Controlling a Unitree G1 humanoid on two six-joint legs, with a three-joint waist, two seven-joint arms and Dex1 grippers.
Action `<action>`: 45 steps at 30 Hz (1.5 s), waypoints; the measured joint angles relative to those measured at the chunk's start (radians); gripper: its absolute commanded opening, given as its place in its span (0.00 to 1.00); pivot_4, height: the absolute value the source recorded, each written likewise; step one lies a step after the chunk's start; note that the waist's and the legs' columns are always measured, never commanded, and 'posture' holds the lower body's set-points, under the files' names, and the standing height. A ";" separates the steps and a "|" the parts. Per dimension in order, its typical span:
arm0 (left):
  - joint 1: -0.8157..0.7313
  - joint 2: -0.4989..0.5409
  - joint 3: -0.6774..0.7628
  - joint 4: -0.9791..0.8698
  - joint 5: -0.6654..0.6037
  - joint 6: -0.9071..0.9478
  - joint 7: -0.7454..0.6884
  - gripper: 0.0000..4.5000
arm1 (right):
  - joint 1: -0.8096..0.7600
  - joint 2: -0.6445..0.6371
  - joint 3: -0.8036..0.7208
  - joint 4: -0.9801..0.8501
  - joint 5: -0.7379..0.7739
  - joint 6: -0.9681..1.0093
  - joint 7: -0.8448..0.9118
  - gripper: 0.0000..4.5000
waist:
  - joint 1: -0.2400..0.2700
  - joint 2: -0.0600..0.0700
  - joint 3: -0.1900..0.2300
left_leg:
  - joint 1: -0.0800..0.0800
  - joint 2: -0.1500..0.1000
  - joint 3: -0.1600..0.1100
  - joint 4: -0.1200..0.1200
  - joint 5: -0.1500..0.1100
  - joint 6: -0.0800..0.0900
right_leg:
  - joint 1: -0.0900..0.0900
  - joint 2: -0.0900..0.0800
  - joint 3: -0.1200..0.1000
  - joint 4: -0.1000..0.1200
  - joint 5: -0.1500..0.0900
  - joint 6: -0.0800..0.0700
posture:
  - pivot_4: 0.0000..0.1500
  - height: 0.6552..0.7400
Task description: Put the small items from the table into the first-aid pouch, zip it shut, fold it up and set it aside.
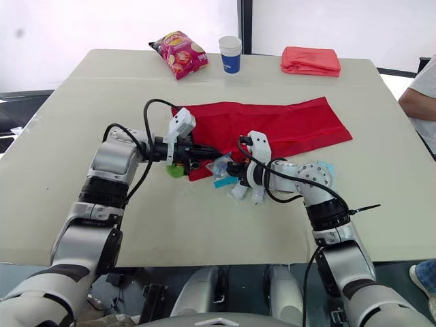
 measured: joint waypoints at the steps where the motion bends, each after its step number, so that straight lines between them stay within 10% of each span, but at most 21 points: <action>1: 0.012 0.008 -0.001 -0.008 -0.007 -0.003 0.000 0.04 | -0.001 0.015 -0.020 0.009 -0.011 0.009 0.000 0.00 | -0.002 0.000 0.000 | 0.000 0.000 0.000 0.000 0.000 0.000 | 0.000 0.000 0.000 0.001 0.000 0.000 | 1.00 1.00; 18: -0.005 0.039 -0.037 0.083 -0.034 -0.027 0.015 0.04 | -0.096 0.228 -0.298 0.164 -0.046 0.071 -0.089 0.00 | -0.014 0.001 0.000 | 0.003 0.000 0.002 -0.002 0.000 -0.001 | 0.000 0.000 0.001 0.003 0.000 0.000 | 1.00 1.00; 25: -0.077 0.026 -0.093 0.254 0.008 -0.139 0.009 0.00 | -0.064 0.081 -0.093 0.042 -0.253 0.054 0.170 0.63 | -0.009 0.001 0.001 | 0.003 -0.001 0.002 -0.002 0.000 0.000 | 0.000 -0.001 0.002 0.002 0.000 0.000 | 1.00 1.00; 30: -0.124 0.025 -0.098 0.384 0.028 -0.223 0.004 0.00 | 0.006 -0.119 0.027 -0.248 -0.313 0.084 0.363 0.63 | -0.011 0.001 0.001 | 0.002 -0.001 0.002 -0.002 0.000 0.000 | 0.000 0.000 0.002 0.001 0.000 0.000 | 1.00 1.00; 38: -0.162 0.007 -0.099 0.442 0.045 -0.236 -0.002 0.00 | 0.007 -0.156 0.164 -0.373 -0.473 -0.012 0.531 0.01 | -0.011 0.001 0.001 | 0.004 -0.001 0.004 -0.002 0.000 0.000 | 0.000 0.000 0.003 0.002 -0.001 0.000 | 1.00 1.00; 45: -0.147 0.008 -0.098 0.351 0.042 -0.170 0.000 0.00 | -0.034 -0.101 0.349 -0.175 -0.720 -0.168 0.589 0.01 | -0.007 0.001 0.001 | 0.003 -0.001 0.004 -0.002 0.000 0.000 | 0.000 0.000 0.003 0.001 -0.001 0.000 | 1.00 1.00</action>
